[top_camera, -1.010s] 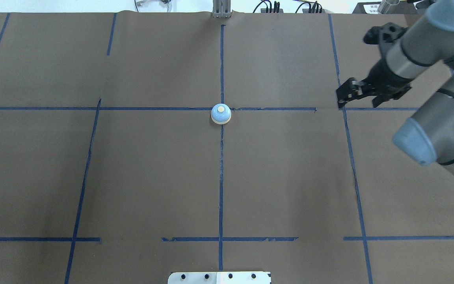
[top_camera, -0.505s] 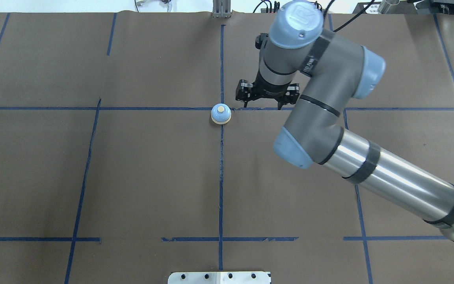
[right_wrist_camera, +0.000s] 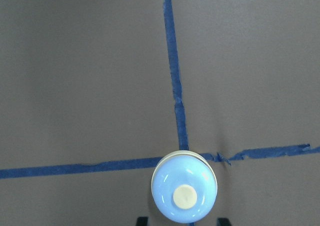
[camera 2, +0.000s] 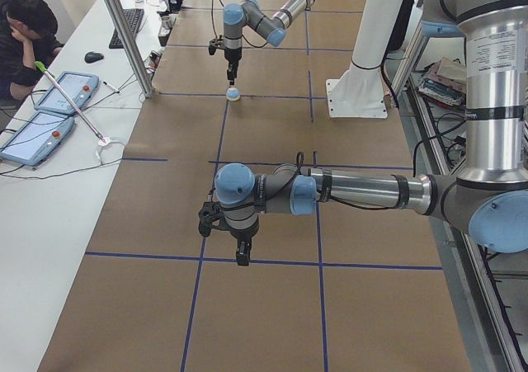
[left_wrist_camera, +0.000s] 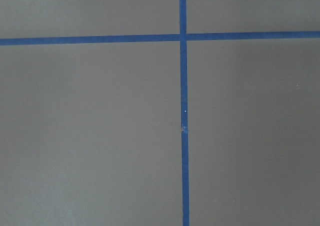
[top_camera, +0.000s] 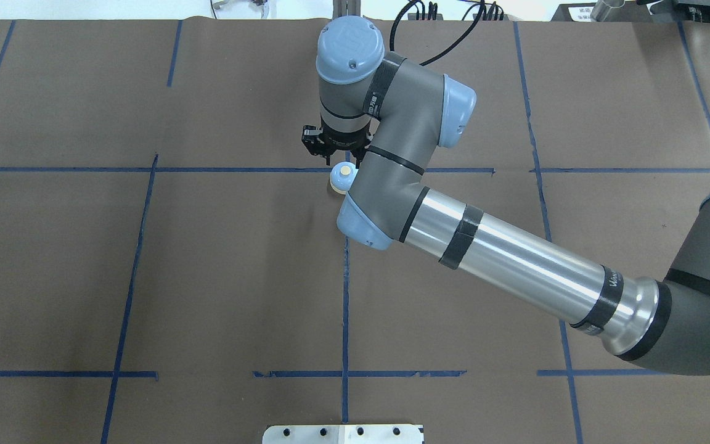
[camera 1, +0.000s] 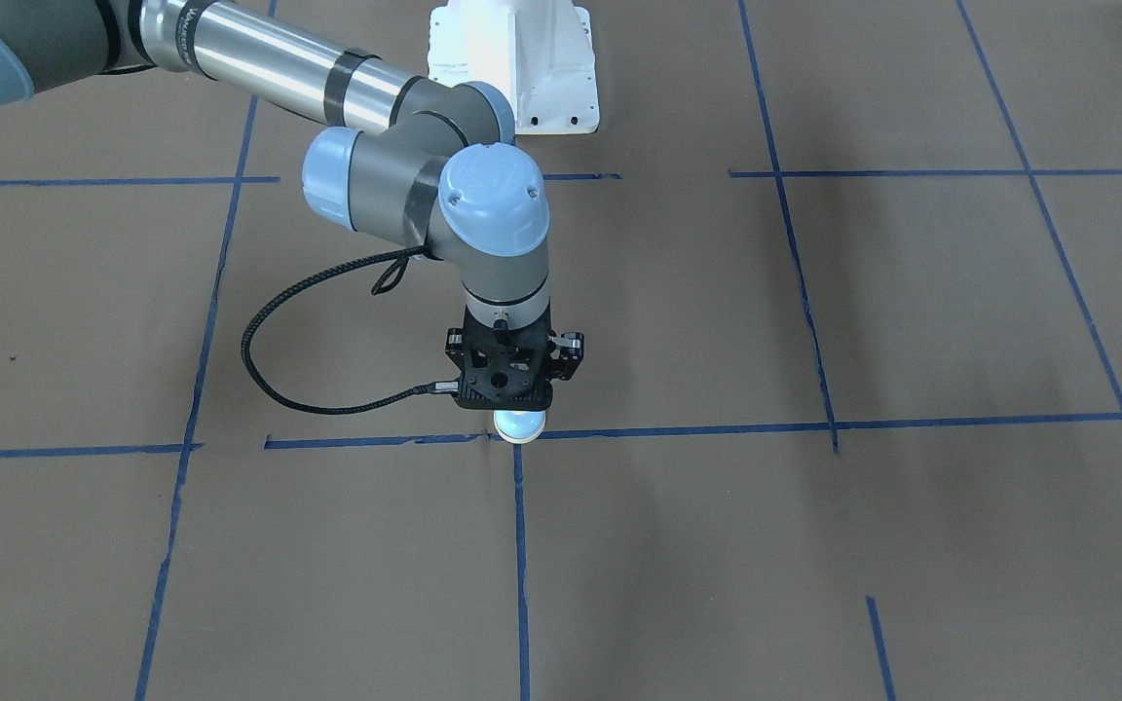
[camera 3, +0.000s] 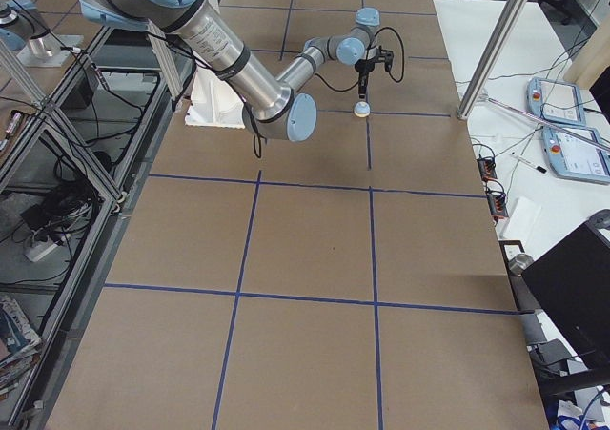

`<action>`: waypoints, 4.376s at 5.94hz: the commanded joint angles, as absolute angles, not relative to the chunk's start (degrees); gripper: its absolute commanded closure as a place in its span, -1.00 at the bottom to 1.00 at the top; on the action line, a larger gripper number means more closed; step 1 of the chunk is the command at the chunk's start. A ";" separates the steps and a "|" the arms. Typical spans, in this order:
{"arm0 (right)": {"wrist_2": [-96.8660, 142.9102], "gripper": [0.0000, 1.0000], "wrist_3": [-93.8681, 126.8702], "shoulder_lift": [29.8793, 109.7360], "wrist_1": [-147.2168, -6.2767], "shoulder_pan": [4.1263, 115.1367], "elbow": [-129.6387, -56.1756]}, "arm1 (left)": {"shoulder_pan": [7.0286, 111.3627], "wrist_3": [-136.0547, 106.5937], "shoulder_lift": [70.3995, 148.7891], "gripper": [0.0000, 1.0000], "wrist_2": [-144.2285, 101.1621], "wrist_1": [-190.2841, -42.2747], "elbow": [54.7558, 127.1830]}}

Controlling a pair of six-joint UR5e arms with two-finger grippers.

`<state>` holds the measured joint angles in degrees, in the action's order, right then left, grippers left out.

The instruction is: Place and press bell with both arms

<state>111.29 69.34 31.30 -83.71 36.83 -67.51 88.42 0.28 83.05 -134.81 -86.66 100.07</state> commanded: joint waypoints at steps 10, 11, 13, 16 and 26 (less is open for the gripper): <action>109.51 0.95 67.15 30.59 -80.86 35.33 -62.05 | 88.42 -0.09 81.65 -1.00 -135.44 -86.66 101.25; 110.03 0.95 67.15 30.32 -80.95 36.03 -63.70 | 88.42 -0.09 81.65 -1.00 -135.53 -86.57 101.34; 115.98 0.53 66.89 30.41 -81.30 40.58 -65.56 | 88.42 -0.09 81.65 -1.00 -135.53 -86.66 101.25; 123.61 -1.00 58.00 40.80 -82.52 50.22 -71.59 | 88.33 0.61 81.65 -1.00 -135.61 -86.92 99.93; 132.18 -1.00 0.17 97.91 -94.22 84.73 -103.09 | 88.77 0.35 75.06 -1.00 -136.41 -87.72 105.82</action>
<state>131.75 -0.09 96.38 -94.18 84.08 -102.47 88.77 0.30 75.18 -136.43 -87.79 105.82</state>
